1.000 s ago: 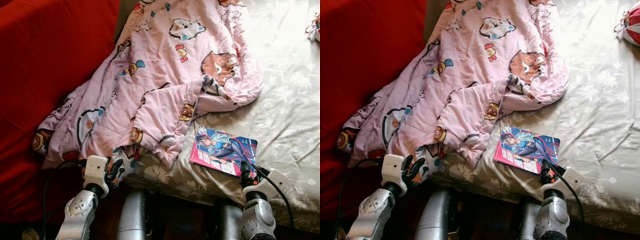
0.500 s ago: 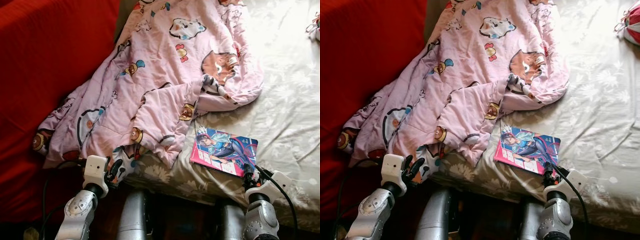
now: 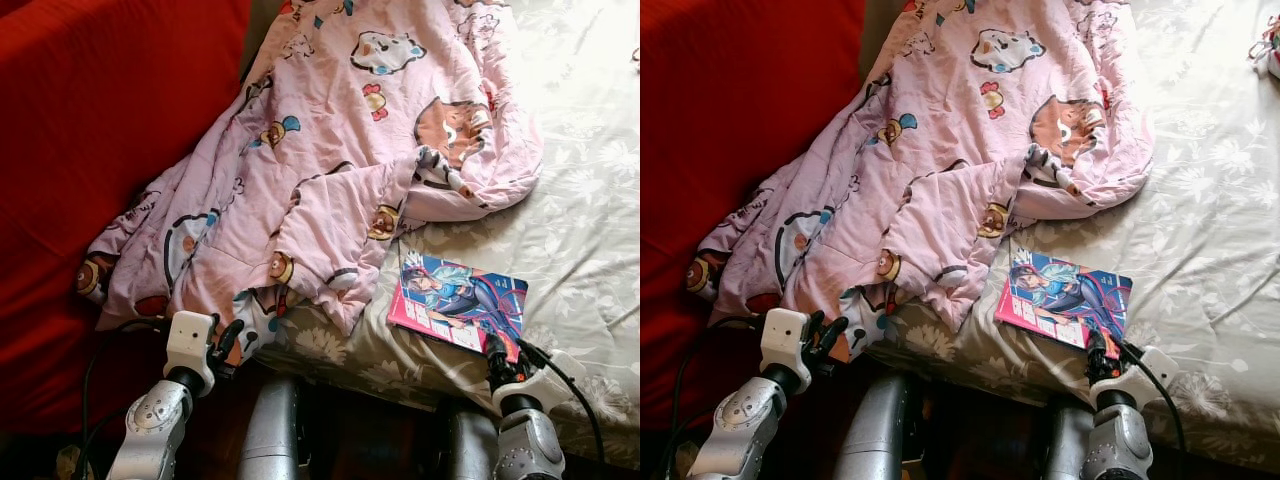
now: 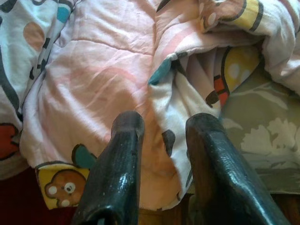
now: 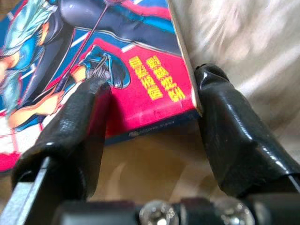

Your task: Clean up the room

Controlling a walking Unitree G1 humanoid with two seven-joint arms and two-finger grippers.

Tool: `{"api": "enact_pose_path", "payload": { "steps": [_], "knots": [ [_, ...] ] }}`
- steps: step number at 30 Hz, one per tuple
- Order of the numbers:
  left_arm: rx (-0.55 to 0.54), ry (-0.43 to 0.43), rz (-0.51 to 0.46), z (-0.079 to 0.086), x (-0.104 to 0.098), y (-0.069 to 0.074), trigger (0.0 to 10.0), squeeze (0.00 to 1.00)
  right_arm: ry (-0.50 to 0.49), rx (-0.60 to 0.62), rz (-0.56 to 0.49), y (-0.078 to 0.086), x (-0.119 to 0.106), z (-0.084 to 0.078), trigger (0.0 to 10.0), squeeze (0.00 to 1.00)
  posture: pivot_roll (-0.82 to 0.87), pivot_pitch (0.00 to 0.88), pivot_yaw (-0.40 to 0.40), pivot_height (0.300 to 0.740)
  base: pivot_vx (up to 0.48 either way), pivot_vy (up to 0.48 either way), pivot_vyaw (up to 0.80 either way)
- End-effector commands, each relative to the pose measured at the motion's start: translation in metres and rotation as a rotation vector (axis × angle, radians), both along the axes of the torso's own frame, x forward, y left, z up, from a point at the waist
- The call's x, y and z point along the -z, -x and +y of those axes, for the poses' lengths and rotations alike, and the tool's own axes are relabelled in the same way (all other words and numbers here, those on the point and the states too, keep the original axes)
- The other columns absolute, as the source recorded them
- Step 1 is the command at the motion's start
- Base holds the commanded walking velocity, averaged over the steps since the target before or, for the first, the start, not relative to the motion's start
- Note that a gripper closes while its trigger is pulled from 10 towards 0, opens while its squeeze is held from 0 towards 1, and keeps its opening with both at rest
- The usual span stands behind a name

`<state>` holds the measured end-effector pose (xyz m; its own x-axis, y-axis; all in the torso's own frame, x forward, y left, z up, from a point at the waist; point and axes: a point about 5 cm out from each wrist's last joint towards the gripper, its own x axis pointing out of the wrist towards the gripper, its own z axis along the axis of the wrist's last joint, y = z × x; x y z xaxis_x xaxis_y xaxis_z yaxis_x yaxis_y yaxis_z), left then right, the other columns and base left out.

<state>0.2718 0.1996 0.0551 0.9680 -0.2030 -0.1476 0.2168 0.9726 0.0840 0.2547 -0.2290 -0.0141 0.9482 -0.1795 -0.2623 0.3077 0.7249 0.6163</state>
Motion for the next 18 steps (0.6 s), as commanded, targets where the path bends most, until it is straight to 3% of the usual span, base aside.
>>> {"api": "enact_pose_path", "payload": {
  "steps": [1, 2, 3, 5, 17, 18],
  "knots": [
    [0.001, -0.041, 0.046, 0.0067, 0.0077, 0.0080, 10.0, 0.00, -0.115, -0.022, 0.052, 0.0153, 0.0179, 0.0153, 10.0, 0.00, 0.17, 0.250, 0.163, 0.602, 0.000, 0.000, 0.00],
    [0.001, -0.041, 0.046, 0.0067, 0.0077, 0.0080, 10.0, 0.00, -0.115, -0.022, 0.052, 0.0153, 0.0179, 0.0153, 10.0, 0.00, 0.17, 0.250, 0.163, 0.602, 0.000, 0.000, 0.00],
    [0.003, -0.043, 0.045, 0.0064, 0.0075, 0.0079, 10.0, 0.00, -0.187, -0.011, 0.034, 0.0182, 0.0205, 0.0169, 10.0, 0.00, 0.17, 0.250, 0.164, 0.602, 0.000, 0.000, 0.00],
    [0.005, -0.045, 0.045, 0.0063, 0.0073, 0.0078, 10.0, 0.00, -0.236, -0.004, 0.017, 0.0200, 0.0218, 0.0180, 10.0, 0.00, 0.17, 0.251, 0.166, 0.602, 0.000, 0.000, 0.00],
    [0.005, -0.055, 0.052, 0.0067, 0.0095, 0.0085, 10.0, 0.00, -0.256, 0.021, -0.006, 0.0184, 0.0194, 0.0125, 10.0, 0.00, 0.17, 0.248, 0.169, 0.602, 0.000, 0.000, 0.00],
    [0.005, -0.055, 0.053, 0.0066, 0.0097, 0.0086, 10.0, 0.00, -0.258, 0.023, -0.016, 0.0170, 0.0181, 0.0119, 7.3, 0.00, 0.17, 0.248, 0.169, 0.602, 0.000, 0.000, 0.00]
  ]
}}
